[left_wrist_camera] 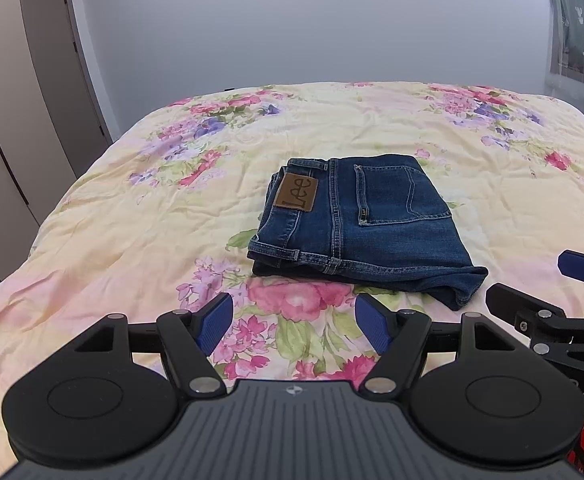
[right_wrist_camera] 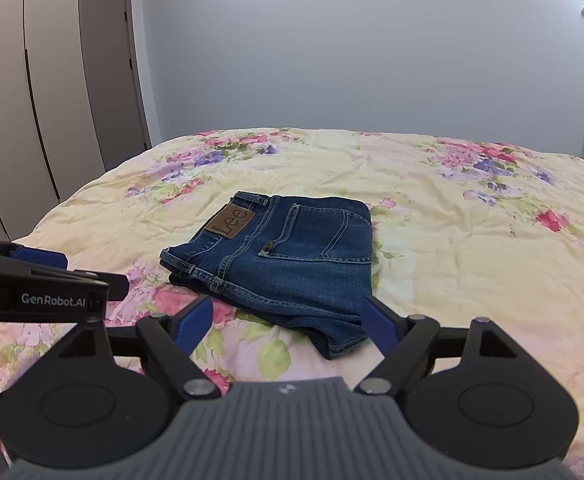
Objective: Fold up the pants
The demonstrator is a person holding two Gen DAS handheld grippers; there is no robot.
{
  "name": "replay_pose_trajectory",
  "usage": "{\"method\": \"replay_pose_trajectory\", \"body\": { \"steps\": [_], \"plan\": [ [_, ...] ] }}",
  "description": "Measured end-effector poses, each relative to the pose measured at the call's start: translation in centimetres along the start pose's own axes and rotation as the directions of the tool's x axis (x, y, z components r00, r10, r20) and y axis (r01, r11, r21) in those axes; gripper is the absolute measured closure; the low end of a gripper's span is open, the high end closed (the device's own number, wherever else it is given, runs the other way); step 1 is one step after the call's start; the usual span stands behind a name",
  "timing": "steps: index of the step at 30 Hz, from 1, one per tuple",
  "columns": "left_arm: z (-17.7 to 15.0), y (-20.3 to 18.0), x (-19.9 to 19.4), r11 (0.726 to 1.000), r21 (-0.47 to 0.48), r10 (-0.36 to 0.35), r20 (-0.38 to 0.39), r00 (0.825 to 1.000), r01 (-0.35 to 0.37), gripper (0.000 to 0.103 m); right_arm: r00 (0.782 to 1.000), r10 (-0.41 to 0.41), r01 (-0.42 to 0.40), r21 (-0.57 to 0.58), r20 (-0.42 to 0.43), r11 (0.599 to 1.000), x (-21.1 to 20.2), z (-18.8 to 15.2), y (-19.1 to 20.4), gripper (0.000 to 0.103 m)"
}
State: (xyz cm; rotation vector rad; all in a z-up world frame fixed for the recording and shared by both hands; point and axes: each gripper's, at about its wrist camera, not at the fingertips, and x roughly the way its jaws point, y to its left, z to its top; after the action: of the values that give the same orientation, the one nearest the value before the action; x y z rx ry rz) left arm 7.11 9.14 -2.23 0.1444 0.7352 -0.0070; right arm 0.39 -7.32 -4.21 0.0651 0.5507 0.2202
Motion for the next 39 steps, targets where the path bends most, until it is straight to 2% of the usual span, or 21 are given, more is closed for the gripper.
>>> {"method": "replay_pose_trajectory", "body": {
  "steps": [39],
  "plan": [
    [0.25, -0.49, -0.35, 1.0, -0.009, 0.015, 0.006, 1.0, -0.015, 0.021, 1.0, -0.005, 0.005, 0.006, 0.001, 1.0, -0.04, 0.11, -0.28, 0.026]
  ]
}}
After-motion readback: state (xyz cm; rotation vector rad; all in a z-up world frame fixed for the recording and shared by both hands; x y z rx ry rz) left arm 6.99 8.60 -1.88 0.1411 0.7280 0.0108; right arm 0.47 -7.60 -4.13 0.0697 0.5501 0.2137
